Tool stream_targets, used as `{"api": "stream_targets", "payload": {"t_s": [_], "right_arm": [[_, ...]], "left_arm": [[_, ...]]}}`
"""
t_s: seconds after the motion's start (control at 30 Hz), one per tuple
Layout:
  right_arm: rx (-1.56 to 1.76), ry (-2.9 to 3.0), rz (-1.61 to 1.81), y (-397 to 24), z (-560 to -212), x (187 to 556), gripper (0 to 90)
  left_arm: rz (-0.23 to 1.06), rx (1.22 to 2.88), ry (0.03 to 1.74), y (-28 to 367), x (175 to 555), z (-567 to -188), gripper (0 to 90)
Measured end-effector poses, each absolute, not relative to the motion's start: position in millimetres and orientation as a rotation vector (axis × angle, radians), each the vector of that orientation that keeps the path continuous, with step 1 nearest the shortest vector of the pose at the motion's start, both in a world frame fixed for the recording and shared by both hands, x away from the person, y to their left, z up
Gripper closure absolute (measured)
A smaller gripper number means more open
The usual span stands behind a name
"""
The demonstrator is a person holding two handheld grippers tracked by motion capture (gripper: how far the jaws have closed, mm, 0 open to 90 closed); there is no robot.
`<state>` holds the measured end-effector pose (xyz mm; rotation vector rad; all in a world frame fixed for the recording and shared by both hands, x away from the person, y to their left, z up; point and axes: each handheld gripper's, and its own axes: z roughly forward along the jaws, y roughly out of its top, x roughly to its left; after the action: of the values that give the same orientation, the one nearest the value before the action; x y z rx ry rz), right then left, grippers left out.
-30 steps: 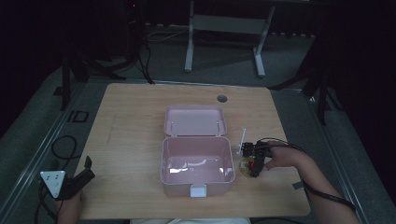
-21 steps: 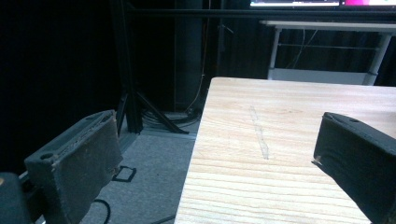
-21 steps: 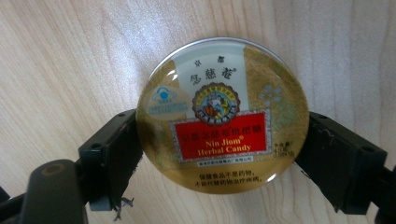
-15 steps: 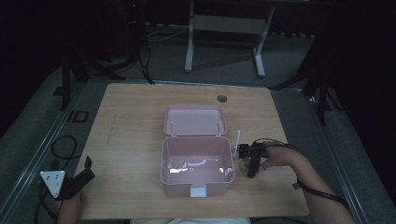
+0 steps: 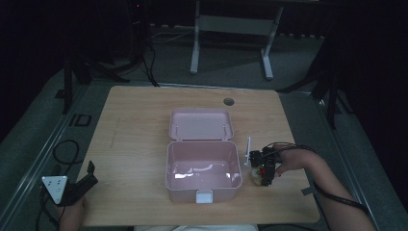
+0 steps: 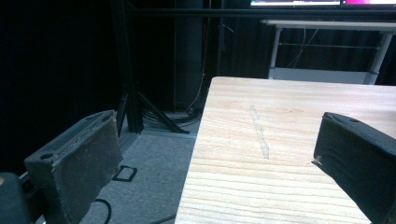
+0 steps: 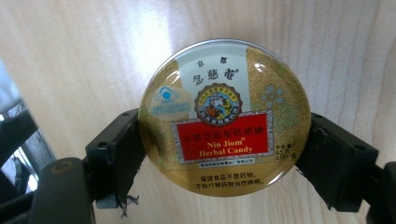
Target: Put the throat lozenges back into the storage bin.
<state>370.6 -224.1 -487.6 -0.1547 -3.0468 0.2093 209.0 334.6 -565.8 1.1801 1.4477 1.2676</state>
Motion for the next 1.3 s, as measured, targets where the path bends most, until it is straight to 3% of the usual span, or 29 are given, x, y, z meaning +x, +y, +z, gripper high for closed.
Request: {"api": "stream_targets", "payload": {"t_s": [0.37,1.3], "right_arm": [[-0.105,-3.023,0.236,-218.8,-471.9,358.9,20.1],[-0.202,-3.083,0.176,-198.5,-387.6,345.5,20.2]], "left_arm": [[1.268,1.179,1.449,334.6,209.0,-565.8,1.1],[1.268,1.179,1.452,334.5,209.2,-565.8,1.0]]}}
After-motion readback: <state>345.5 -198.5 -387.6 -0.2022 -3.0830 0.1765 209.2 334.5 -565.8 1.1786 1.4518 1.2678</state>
